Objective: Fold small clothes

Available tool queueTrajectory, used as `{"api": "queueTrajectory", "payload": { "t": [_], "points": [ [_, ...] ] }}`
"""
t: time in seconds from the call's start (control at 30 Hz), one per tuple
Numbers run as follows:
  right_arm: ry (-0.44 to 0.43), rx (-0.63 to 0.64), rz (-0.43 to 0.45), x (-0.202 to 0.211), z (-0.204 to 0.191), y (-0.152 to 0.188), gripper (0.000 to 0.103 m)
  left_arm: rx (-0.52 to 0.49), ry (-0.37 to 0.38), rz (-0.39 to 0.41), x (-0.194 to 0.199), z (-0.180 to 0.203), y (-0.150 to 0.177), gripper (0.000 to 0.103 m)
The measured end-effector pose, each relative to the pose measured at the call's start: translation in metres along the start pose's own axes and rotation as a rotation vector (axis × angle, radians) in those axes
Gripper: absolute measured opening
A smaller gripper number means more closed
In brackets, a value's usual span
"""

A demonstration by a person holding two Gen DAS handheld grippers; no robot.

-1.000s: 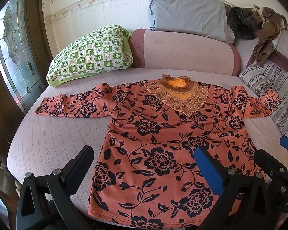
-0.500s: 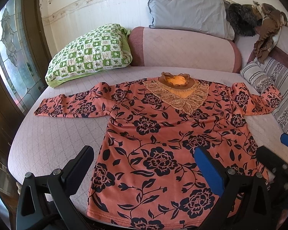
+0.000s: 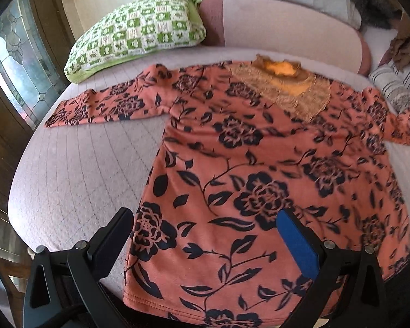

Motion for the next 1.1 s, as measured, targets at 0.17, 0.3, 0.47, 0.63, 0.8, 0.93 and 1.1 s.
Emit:
{"api": "queueTrajectory", "payload": {
  "t": [0.17, 0.3, 0.47, 0.63, 0.8, 0.93, 1.1],
  "points": [
    [0.126, -0.174, -0.018, -0.064, 0.050, -0.069, 0.064, -0.024, -0.045, -0.052, -0.018, -0.005, 0.005, 0.103],
    [0.211, -0.197, -0.011, -0.096, 0.054, -0.097, 0.064, -0.026, -0.067, -0.070, -0.026, -0.012, 0.005, 0.103],
    [0.263, -0.127, 0.036, -0.113, 0.038, -0.119, 0.019, -0.020, -0.082, -0.074, -0.030, -0.022, 0.007, 0.103],
    [0.160, 0.048, 0.093, -0.084, -0.032, -0.129, 0.006, 0.031, -0.082, -0.069, -0.033, -0.045, 0.014, 0.103],
    [-0.127, 0.374, 0.213, 0.010, -0.201, -0.067, 0.006, 0.112, -0.059, -0.060, -0.037, -0.064, 0.018, 0.103],
    [-0.307, 0.626, 0.128, 0.035, -0.329, 0.062, 0.009, 0.116, -0.062, -0.030, -0.029, -0.072, 0.015, 0.103],
    [-0.303, 0.820, -0.269, -0.059, -0.357, 0.239, 0.102, 0.127, -0.065, 0.012, -0.017, -0.089, 0.004, 0.103]
  ]
}}
Point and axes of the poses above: each gripper's, at about its wrist camera, not at the fingertips, and x roughly against the way its jaws point, z to its right, y to its underside, the point moved 7 cm from there along -x, roughly the way its jaws point, and after that the axes turned 9 degrees about y, right-handed, at the moved point
